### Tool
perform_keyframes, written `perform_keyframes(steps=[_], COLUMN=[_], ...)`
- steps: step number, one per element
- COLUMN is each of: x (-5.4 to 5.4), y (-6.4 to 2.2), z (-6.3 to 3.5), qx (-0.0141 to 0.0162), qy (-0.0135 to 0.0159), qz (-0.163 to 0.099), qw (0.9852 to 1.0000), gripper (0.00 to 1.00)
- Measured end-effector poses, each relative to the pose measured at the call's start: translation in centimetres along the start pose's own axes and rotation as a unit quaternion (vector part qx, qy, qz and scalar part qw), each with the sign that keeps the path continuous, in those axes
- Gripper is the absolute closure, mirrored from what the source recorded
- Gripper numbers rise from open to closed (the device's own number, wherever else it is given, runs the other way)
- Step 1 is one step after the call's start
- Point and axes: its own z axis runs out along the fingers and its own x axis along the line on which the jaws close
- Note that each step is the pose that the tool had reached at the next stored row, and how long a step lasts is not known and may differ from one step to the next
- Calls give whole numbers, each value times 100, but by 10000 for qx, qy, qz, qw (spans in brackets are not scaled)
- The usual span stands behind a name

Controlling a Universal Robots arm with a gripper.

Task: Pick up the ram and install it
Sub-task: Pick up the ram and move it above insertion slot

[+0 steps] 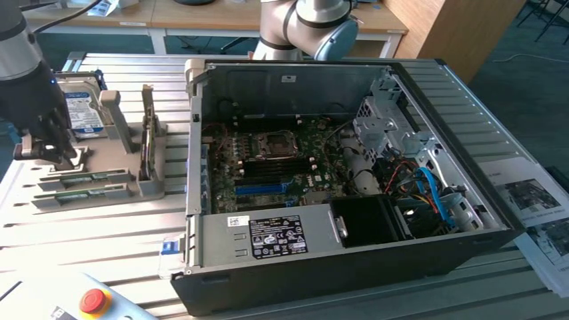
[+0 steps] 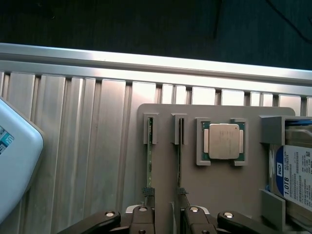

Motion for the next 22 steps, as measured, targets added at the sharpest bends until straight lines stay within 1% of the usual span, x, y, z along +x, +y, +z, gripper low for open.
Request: perform_keyframes(steps=[6,9,13,22], x=[23,63,70,80], y=[0,-2,-2,-5], z=[31,101,118,203], qx=[-1,0,0,0], qy=[0,0,-1,-1], qz=[3,10,11,12], qw=[10000,10000,10000,10000], gripper=[70,70,70,70])
